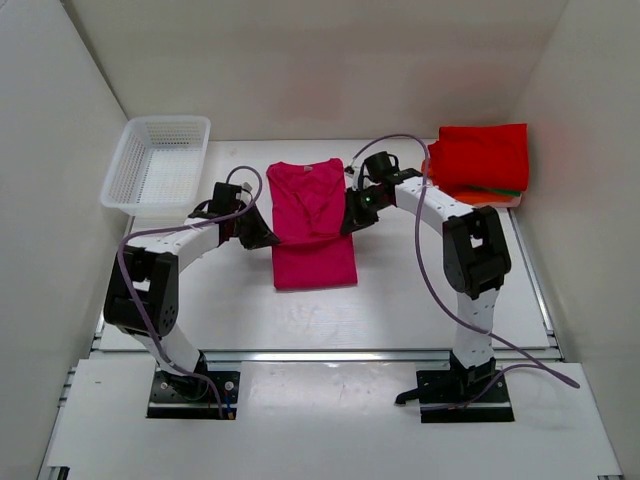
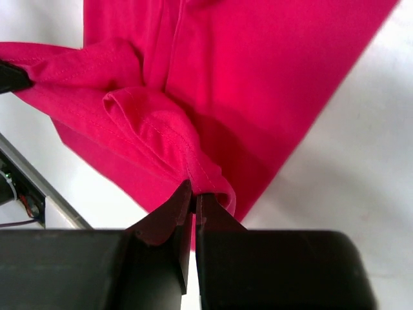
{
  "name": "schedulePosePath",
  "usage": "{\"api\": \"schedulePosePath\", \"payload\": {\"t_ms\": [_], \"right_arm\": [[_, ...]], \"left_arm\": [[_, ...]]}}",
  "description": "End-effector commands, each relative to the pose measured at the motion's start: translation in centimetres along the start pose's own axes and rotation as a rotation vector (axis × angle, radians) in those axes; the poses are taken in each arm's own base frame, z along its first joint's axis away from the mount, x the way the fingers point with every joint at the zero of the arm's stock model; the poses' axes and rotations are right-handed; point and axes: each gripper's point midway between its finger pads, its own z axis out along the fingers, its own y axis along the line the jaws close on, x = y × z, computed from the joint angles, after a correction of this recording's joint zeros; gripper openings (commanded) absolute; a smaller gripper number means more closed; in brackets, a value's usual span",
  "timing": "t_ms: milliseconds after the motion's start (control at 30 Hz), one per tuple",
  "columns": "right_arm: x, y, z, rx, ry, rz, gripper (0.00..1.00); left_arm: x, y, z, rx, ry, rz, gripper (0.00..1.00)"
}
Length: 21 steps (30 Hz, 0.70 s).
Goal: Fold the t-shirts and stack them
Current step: Fold the folded rectangular tshirt in 1/3 of the way
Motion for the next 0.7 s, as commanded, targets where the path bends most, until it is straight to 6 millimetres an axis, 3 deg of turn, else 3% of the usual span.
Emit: {"api": "schedulePosePath", "payload": {"t_ms": [0, 67, 133, 167, 233, 267, 300, 333, 367, 400, 433, 467, 500, 567, 600, 633, 667], "right_arm": [[-2.8, 0.1, -0.4, -0.015, -0.052, -0.06, 0.0], [-3.4, -0.5, 0.7, -0.009, -0.052, -0.056, 0.0], [-5.1, -1.0, 0.6, 0.003, -0.098, -0.063, 0.02], [-6.4, -1.7, 0.5, 0.024, -0.145, -0.065, 0.05], [-8.9, -2.7, 0.0, 0.071, -0.263, -0.074, 0.25], [-10.1, -2.4, -1.4, 0.089, -0.324, -0.075, 0.32], [-10.8, -3.2, -2.4, 0.138, -0.386, -0.064, 0.5], [-10.3, -3.4, -2.4, 0.154, -0.392, -0.049, 0.57], [-10.7, -3.4, -3.8, 0.193, -0.432, -0.039, 0.63], [-10.1, -3.9, -4.7, 0.214, -0.449, -0.007, 0.65], [-8.4, -4.4, -4.2, 0.226, -0.425, 0.026, 0.68], [-6.6, -4.8, -4.4, 0.236, -0.407, 0.055, 0.68], [-6.1, -4.1, -5.6, 0.233, -0.427, 0.06, 0.67], [-1.5, -4.4, -4.8, 0.226, -0.363, 0.107, 0.67], [-0.9, -3.4, -5.4, 0.213, -0.379, 0.108, 0.66], [1.2, -2.8, -5.1, 0.211, -0.364, 0.116, 0.67], [3.6, -3.1, -4.3, 0.221, -0.331, 0.15, 0.68]], "left_arm": [[-1.8, -0.7, 0.2, 0.052, -0.071, 0.014, 0.05], [-2.8, -0.1, 1.1, 0.038, -0.098, -0.007, 0.12], [-4.8, -0.4, 1.5, 0.051, -0.16, -0.013, 0.31], [-5.7, -0.6, 1.8, 0.062, -0.186, -0.027, 0.34], [-9.0, -1.4, 1.5, 0.098, -0.307, -0.057, 0.42], [-10.3, -2.0, 0.7, 0.121, -0.369, -0.049, 0.46], [-10.5, -1.7, 0.7, 0.099, -0.403, -0.043, 0.49], [-11.5, -2.6, 0.0, 0.128, -0.449, -0.034, 0.52], [-11.4, -3.2, -0.8, 0.147, -0.464, -0.021, 0.52], [-11.5, -2.7, -1.8, 0.131, -0.497, -0.018, 0.52], [-11.2, -2.4, -2.3, 0.112, -0.512, -0.021, 0.53], [-9.9, -2.2, -2.9, 0.109, -0.501, -0.01, 0.53], [-8.3, -1.5, -3.5, 0.107, -0.484, -0.01, 0.53], [-4.8, -0.3, -3.8, 0.097, -0.413, -0.005, 0.52], [-2.8, 0.4, -4.1, 0.078, -0.378, 0.004, 0.53], [-0.6, 2.1, -3.7, 0.037, -0.341, -0.004, 0.53], [0.1, 1.5, -4.4, 0.039, -0.358, 0.026, 0.54]]}}
